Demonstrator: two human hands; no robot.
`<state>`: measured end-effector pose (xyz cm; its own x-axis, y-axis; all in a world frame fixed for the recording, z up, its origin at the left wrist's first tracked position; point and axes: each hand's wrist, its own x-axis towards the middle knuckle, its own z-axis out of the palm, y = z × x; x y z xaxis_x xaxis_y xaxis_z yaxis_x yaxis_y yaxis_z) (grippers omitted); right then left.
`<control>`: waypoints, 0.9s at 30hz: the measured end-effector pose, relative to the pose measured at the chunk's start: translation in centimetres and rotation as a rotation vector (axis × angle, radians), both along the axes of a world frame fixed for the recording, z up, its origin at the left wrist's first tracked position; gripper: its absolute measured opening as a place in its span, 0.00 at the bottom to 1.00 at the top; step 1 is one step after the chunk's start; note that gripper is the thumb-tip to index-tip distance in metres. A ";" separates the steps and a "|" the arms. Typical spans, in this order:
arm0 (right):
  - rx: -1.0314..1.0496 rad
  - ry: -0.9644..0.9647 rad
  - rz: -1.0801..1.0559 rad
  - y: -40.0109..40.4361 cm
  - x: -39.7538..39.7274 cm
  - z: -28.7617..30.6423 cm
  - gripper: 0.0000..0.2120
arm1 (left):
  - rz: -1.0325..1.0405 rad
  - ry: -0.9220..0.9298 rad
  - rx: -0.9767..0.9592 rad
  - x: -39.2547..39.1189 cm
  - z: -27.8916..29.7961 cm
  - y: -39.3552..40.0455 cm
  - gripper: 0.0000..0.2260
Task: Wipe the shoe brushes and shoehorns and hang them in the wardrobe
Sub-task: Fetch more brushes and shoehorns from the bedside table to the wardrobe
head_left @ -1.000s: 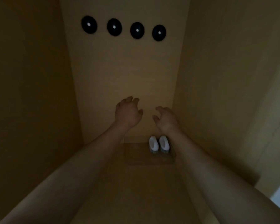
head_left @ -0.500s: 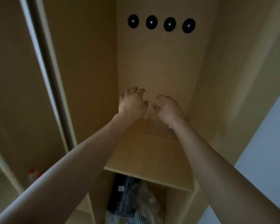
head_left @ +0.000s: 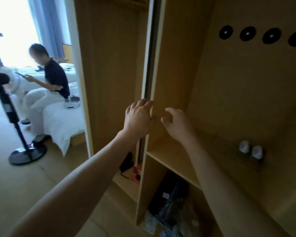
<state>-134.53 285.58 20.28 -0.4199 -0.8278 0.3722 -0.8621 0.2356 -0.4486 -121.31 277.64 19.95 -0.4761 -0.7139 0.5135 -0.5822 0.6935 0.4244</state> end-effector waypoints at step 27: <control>0.087 -0.162 0.727 -18.4 57.1 -7.7 0.23 | 0.831 0.044 0.170 58.7 -7.6 -8.7 0.23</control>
<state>-77.48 267.17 12.61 0.2006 -0.9409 0.2728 -0.7388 -0.3282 -0.5887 -62.57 268.96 12.35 0.2554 -0.8917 0.3738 -0.8547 -0.0275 0.5184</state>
